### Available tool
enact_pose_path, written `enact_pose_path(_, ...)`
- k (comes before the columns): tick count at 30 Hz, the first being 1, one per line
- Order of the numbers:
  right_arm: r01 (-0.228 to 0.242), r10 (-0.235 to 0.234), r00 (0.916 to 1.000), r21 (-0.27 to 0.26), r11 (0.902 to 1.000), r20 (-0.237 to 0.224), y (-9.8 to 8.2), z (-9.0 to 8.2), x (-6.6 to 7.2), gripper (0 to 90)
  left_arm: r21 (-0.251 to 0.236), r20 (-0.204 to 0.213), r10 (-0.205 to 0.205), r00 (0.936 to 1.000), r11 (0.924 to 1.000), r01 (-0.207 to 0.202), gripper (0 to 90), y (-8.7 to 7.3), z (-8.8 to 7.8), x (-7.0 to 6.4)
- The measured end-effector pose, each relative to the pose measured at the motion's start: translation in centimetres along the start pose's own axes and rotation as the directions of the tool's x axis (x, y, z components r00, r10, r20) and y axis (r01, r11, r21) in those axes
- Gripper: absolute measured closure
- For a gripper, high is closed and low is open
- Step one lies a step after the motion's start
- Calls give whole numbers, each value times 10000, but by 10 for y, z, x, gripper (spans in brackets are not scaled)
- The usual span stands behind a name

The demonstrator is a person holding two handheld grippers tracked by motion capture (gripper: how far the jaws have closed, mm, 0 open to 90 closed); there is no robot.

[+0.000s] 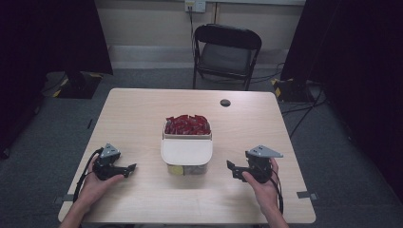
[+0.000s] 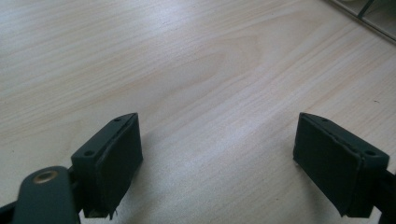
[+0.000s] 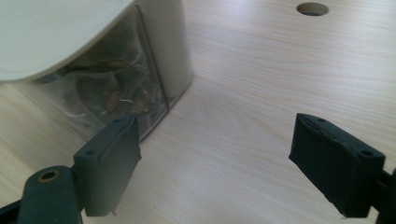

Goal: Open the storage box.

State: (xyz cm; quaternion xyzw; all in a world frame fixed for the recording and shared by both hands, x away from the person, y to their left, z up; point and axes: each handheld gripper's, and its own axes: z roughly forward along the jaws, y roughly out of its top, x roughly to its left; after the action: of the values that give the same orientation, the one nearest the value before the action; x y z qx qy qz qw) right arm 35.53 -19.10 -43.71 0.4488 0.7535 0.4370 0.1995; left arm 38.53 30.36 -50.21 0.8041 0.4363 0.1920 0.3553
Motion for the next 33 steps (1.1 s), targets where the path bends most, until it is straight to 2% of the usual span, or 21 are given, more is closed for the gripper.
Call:
enact_pose_path(7,156,-157,9995,-13,9999,-287,7,3,14,146,-2,-6,-2,10000,10000,2,150,0,0,0)
enact_pose_path(13,199,-203,9962,-53,9998,-842,14,5,28,144,-4,1,-3,10000,10000,3,150,0,0,0)
enact_pose_path(17,228,-219,9911,58,9997,-1313,17,10,39,144,-1,2,-5,10000,10000,5,150,0,0,0)
enact_pose_path(24,570,-556,9883,61,9984,-1421,19,18,50,147,-3,-4,-3,10000,10000,3,150,0,0,0)
enact_pose_path(33,427,-362,9863,376,9984,-1609,13,31,57,146,-3,2,-3,10000,10000,3,150,0,0,0)
